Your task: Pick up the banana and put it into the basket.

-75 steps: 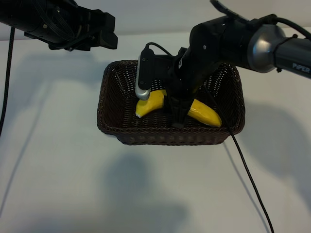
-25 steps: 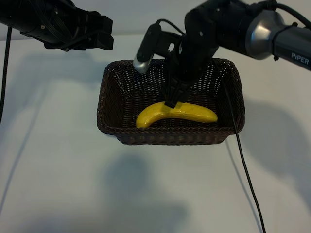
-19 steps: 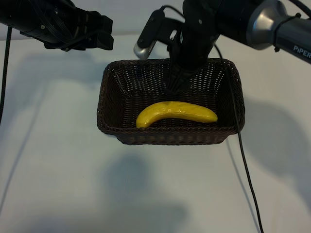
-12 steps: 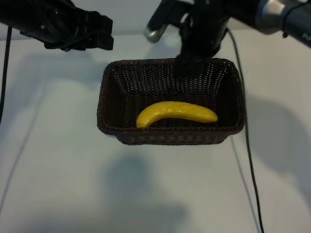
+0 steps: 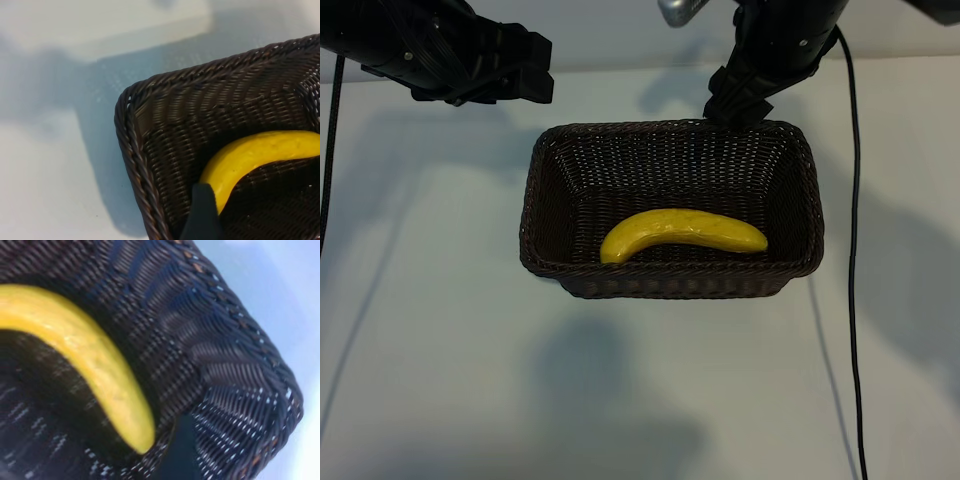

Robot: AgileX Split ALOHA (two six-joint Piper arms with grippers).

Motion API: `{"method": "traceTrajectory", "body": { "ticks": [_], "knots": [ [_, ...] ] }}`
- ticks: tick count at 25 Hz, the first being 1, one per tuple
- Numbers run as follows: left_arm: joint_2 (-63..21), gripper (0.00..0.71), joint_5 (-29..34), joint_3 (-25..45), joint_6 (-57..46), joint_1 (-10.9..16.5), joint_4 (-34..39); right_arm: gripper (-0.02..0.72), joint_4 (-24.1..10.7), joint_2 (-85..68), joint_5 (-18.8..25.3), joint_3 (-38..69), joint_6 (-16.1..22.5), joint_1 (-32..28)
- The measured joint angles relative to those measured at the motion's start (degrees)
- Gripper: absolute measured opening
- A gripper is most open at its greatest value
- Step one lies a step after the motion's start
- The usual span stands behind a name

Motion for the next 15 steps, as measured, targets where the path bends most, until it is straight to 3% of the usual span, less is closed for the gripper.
{"method": "traceTrajectory", "body": {
  "ticks": [3, 8, 15],
  "knots": [
    [0.0, 0.588, 0.0, 0.0, 0.0, 0.0, 0.0, 0.633, 1.94, -1.12, 2.66, -1.49, 0.09, -0.11],
    [0.0, 0.588, 0.04, 0.0, 0.0, 0.0, 0.0, 0.624, 6.06, -2.52, 3.29, -4.64, 0.5, -0.12],
    [0.0, 0.588, 0.23, 0.0, 0.11, 0.0, 0.0, 0.62, 7.16, -4.64, 3.42, -5.28, 3.55, -0.73]
  ]
}}
